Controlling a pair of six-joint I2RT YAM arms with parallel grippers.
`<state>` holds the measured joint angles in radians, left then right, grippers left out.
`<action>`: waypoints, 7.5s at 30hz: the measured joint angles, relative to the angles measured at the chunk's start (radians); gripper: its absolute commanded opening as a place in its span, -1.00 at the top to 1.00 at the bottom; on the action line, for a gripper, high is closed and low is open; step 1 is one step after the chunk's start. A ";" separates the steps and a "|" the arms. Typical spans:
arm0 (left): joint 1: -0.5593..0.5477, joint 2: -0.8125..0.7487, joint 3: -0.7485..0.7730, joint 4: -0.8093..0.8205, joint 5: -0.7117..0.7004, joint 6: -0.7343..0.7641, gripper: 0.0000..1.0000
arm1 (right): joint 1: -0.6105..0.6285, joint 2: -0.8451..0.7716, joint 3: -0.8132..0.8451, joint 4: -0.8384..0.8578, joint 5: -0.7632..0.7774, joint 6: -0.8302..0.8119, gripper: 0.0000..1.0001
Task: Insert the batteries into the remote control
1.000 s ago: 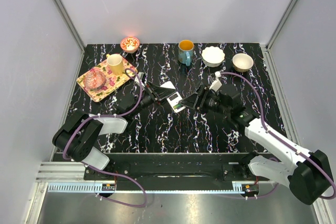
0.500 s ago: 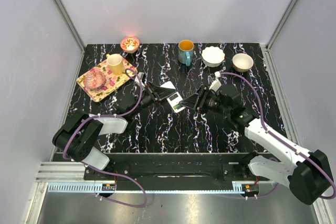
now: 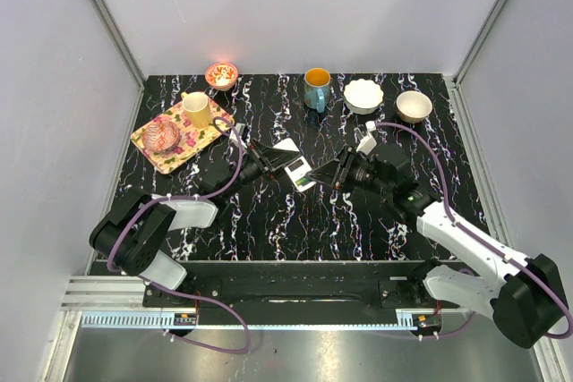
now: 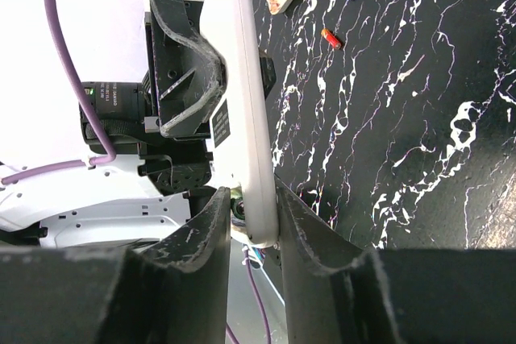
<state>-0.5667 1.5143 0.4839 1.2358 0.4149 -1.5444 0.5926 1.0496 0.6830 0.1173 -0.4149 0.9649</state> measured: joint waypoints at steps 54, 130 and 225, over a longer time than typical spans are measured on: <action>-0.008 -0.045 -0.020 -0.009 -0.022 0.074 1.00 | -0.006 0.068 0.121 -0.177 -0.058 -0.083 0.03; -0.022 -0.249 -0.069 -0.255 -0.296 0.134 1.00 | -0.020 0.190 -0.081 0.452 -0.067 0.207 0.43; 0.132 -0.586 -0.267 -0.339 0.127 0.274 1.00 | -0.072 0.866 0.580 -0.580 0.595 -0.257 -0.53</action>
<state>-0.4343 0.9283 0.2165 0.8970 0.5415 -1.2709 0.5205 1.9156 1.2633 -0.4629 0.1802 0.7074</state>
